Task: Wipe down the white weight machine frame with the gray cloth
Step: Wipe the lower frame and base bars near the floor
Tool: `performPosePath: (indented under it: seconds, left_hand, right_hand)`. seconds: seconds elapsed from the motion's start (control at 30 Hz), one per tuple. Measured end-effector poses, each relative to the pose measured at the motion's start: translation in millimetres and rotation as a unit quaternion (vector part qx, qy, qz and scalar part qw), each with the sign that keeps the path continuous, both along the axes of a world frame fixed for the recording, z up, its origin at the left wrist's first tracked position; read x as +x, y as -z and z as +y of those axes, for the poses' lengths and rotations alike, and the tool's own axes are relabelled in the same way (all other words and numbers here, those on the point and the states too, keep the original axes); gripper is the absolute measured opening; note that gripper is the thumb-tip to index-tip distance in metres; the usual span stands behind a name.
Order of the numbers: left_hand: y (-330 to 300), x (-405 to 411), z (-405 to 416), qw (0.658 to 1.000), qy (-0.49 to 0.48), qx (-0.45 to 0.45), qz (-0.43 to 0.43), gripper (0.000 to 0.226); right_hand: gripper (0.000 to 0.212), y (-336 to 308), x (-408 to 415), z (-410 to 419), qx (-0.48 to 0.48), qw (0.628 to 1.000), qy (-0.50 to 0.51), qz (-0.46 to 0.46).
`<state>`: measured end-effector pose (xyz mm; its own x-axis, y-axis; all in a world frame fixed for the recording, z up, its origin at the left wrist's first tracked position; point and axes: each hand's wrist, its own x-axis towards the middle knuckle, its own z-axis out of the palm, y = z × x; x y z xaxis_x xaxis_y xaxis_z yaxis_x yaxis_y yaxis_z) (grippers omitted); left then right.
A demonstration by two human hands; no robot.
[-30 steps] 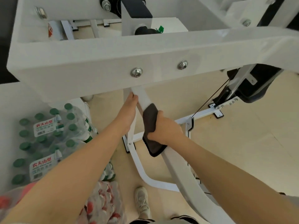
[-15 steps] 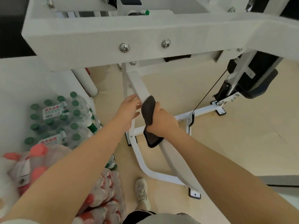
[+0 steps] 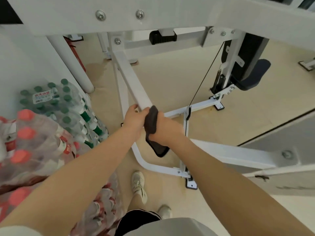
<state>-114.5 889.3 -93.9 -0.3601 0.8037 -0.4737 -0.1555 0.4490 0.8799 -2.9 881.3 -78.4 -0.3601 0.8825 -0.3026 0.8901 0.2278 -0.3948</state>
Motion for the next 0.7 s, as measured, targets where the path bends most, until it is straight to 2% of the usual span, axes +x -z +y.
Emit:
performPosePath:
  seconds: [0.07, 0.17, 0.23, 0.33, 0.43, 0.5, 0.6, 0.7]
  left_hand:
    - [0, 12, -10, 0.999, -0.034, 0.011, 0.000, 0.056]
    - [5, 27, -23, 0.998, -0.046, 0.028, -0.022, 0.043]
    - [11, 37, -34, 0.997, -0.061, 0.026, -0.032, 0.047]
    - [14, 46, -43, 0.996, -0.069, 0.040, -0.037, 0.049]
    - [13, 44, -43, 0.996, -0.070, 0.039, -0.035, 0.045]
    - [11, 44, -43, 0.997, -0.065, 0.035, -0.018, 0.041]
    - [7, 47, -46, 0.997, -0.060, 0.056, 0.001, 0.033]
    - [5, 47, -46, 0.998, -0.047, 0.047, 0.013, 0.040]
  right_hand:
    - [0.041, 3, 13, -13, 0.056, 0.998, -0.020, -0.012]
    - [0.049, 5, 65, -31, 0.135, 0.983, -0.106, -0.060]
    - [0.052, 3, 111, -38, 0.163, 0.972, -0.132, -0.110]
    - [0.056, -2, 166, -47, 0.156, 0.966, -0.087, -0.187]
    - [0.056, -2, 175, -55, 0.168, 0.950, -0.051, -0.259]
    - [0.055, 0, 153, -57, 0.160, 0.958, -0.040, -0.234]
    - [0.069, 5, 106, -59, 0.162, 0.977, -0.062, -0.124]
    - [0.074, 6, 90, -61, 0.182, 0.976, -0.080, -0.092]
